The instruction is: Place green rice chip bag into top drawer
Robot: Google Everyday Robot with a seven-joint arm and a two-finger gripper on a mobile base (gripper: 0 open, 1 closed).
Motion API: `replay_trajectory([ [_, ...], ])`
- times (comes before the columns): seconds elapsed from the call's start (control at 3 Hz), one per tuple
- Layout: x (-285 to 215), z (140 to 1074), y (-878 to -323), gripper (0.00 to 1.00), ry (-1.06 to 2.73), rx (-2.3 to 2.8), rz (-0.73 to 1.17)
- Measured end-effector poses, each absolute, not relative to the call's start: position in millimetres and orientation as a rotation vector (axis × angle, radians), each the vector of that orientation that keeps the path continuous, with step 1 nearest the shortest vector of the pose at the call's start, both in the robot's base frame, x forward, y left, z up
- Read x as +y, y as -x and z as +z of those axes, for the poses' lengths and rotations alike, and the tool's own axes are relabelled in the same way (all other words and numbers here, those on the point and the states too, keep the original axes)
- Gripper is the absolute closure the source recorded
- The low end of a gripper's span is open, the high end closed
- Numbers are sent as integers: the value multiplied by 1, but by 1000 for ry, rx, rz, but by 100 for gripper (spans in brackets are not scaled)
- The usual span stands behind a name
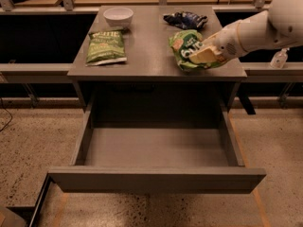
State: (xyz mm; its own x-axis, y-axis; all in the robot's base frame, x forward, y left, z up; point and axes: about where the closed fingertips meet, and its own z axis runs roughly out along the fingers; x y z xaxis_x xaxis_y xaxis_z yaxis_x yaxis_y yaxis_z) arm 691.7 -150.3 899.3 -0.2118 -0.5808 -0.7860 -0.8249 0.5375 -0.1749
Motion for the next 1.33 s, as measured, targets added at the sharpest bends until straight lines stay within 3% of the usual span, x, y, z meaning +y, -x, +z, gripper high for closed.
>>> replay_trajectory([
  [0.33,-184,890,-634,100,1265,1906,447],
  [1.0,-168,889,-638,100,1354,1890,436],
  [1.33,-154,870,-609,100,1480,1855,498],
])
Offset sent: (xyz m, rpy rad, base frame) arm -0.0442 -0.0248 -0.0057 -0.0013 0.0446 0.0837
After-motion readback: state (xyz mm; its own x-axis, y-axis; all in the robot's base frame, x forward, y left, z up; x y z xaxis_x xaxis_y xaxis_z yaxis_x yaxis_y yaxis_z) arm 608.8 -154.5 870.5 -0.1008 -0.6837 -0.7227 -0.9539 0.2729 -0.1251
